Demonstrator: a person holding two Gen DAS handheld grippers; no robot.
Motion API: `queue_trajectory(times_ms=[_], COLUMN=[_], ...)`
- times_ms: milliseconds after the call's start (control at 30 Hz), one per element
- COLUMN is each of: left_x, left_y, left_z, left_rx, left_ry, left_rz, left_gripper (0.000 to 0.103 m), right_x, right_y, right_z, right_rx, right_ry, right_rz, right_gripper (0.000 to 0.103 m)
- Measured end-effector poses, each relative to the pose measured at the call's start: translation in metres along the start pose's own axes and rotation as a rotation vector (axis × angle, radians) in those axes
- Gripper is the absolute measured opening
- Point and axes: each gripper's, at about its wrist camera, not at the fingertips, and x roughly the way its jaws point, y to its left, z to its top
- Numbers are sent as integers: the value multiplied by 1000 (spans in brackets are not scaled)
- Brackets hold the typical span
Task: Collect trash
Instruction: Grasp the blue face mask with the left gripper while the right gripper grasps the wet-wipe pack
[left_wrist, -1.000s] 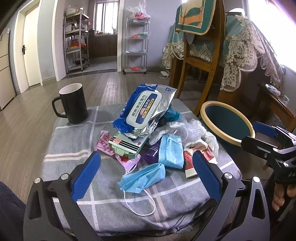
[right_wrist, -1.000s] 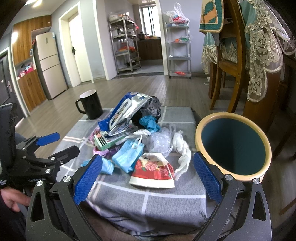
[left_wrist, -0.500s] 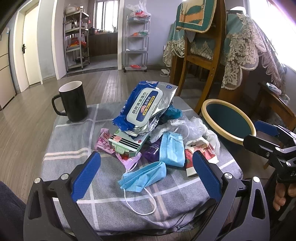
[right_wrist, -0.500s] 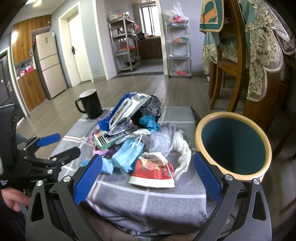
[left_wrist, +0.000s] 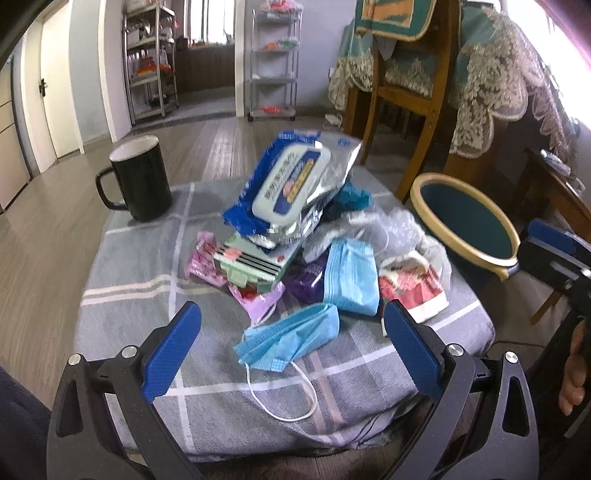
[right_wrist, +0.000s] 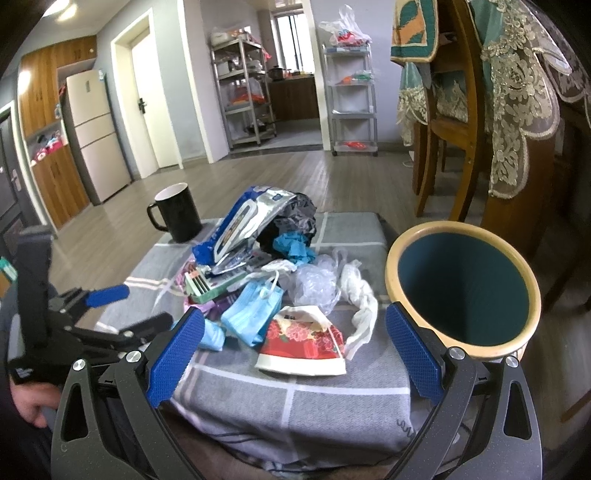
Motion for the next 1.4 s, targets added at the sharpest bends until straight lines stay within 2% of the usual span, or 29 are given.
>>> queue_trajectory(times_ms=[67,133,200,433,533,600,700,900,1033,1133,1267,1400], left_x=[10,22,31,60,69,70,64,49,39,29,27,31], left_y=[-1,-3,-3,-8,-11,-11,-11,4,22,28,31,29], left_z=[-1,-1,-3,-9,-11,-12,-10,1,9,13,14,12], left_rx=[7,14,23,94,124,126,132,60,-44,-92,-117,-118], left_ry=[42,85,117,213,244,255,242,162,103,54,47,73], left_rz=[-4,-9,-13,-29,-35,-49,-58,-70,-87,-105,-129,-143], left_gripper=[95,89,79,63,48,28,12,9,9,9,9,9], right_x=[-2,1,3,19,29,37,47,76,95,112,132,152], right_y=[1,1,2,5,3,1,-1,-8,-11,-13,-16,-13], right_z=[-1,2,5,19,25,29,34,49,59,67,73,80], right_rx=[3,6,13,28,56,82,117,223,277,323,392,441], right_ry=[3,11,20,42,58,71,83,105,120,136,153,169], right_rz=[1,9,17,46,66,82,104,162,199,236,278,315], right_gripper=[98,98,98,98,98,98,97,93,78,73,69,63])
